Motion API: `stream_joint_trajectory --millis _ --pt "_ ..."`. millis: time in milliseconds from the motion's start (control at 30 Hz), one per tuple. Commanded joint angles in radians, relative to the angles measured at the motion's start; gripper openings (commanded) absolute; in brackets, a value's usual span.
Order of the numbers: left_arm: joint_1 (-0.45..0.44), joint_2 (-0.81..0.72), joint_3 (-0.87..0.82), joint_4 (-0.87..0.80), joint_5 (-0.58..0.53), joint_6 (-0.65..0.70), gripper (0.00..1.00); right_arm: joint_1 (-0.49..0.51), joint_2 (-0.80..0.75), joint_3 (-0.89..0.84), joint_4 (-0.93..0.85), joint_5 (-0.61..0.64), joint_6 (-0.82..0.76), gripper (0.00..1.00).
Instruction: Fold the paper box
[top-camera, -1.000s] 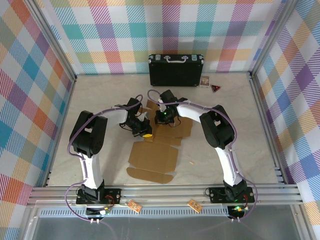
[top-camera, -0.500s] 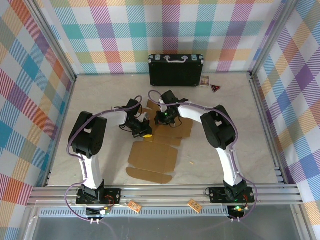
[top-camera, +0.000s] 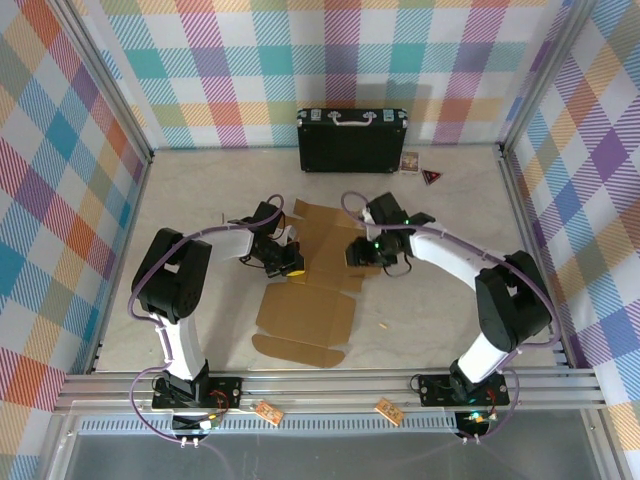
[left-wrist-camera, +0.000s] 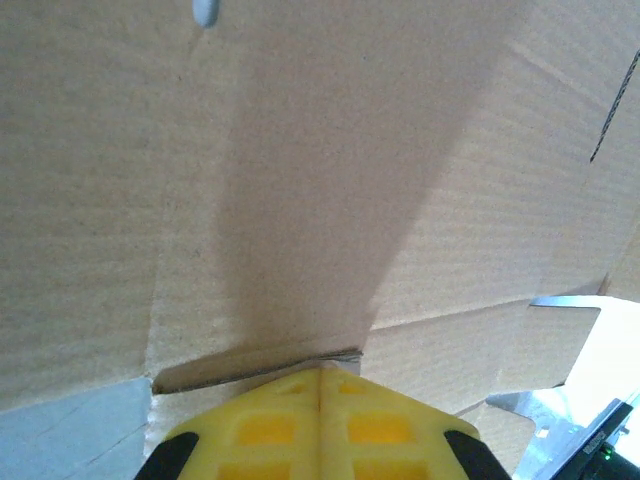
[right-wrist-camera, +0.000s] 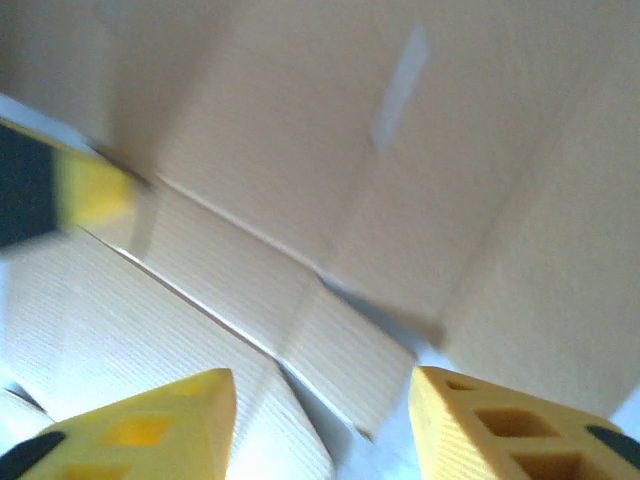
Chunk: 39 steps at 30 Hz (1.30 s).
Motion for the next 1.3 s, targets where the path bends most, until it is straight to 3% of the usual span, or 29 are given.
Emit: stream_joint_trajectory --millis 0,367,1067,1267 --pt "-0.001 0.084 -0.059 -0.09 -0.222 0.011 0.0 0.011 -0.021 -0.065 -0.03 -0.046 0.022 0.53" --pt "-0.011 0.064 -0.081 -0.061 -0.245 0.023 0.0 0.033 0.136 0.02 -0.017 -0.08 0.052 0.52" --pt "-0.027 0.051 -0.077 -0.079 -0.27 0.041 0.0 0.147 0.186 0.147 0.079 -0.138 0.115 0.41" --pt "-0.027 0.046 -0.079 -0.08 -0.271 0.042 0.0 0.151 0.276 0.166 0.098 -0.154 0.122 0.4"
